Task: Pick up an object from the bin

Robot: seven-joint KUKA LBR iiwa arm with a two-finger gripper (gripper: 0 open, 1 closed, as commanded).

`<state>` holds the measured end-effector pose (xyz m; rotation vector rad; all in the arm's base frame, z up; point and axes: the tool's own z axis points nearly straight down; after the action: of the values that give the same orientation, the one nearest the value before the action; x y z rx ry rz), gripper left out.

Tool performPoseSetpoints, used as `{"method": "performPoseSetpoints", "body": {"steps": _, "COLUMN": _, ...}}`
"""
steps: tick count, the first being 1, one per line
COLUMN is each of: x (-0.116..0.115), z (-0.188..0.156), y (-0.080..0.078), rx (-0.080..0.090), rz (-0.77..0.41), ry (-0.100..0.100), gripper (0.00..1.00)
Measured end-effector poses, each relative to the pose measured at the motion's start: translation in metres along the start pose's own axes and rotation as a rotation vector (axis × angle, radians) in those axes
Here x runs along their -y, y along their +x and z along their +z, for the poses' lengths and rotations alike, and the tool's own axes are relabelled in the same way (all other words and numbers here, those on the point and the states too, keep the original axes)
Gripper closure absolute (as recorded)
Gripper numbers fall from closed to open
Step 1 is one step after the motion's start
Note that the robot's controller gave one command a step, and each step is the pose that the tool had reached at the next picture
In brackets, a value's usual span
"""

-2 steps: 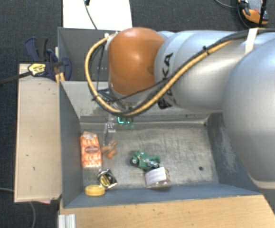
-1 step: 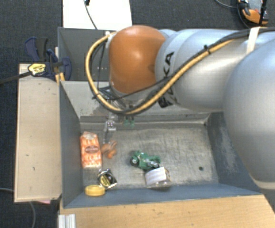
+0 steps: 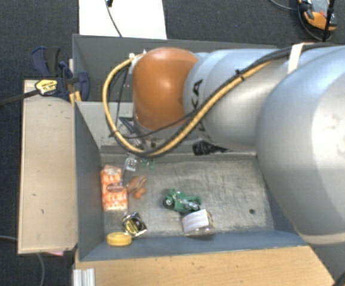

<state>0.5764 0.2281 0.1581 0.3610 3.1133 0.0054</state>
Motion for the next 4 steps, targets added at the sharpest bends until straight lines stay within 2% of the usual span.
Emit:
{"method": "performPoseSetpoints", "body": {"steps": 1, "x": -0.001, "z": 0.021, "y": 0.004, "rx": -0.008, "rz": 0.144, "ry": 0.005, "gripper": 0.00}}
{"method": "performPoseSetpoints", "body": {"steps": 2, "x": 0.011, "z": 0.019, "y": 0.011, "rx": -0.007, "rz": -0.237, "ry": 0.003, "gripper": 0.00}}
{"method": "performPoseSetpoints", "body": {"steps": 3, "x": 0.032, "z": 0.078, "y": 0.019, "rx": -0.001, "rz": -0.534, "ry": 0.000, "gripper": 0.00}}
{"method": "performPoseSetpoints", "body": {"steps": 4, "x": 0.046, "z": 0.086, "y": 0.003, "rx": -0.002, "rz": -0.805, "ry": -0.001, "gripper": 1.00}}
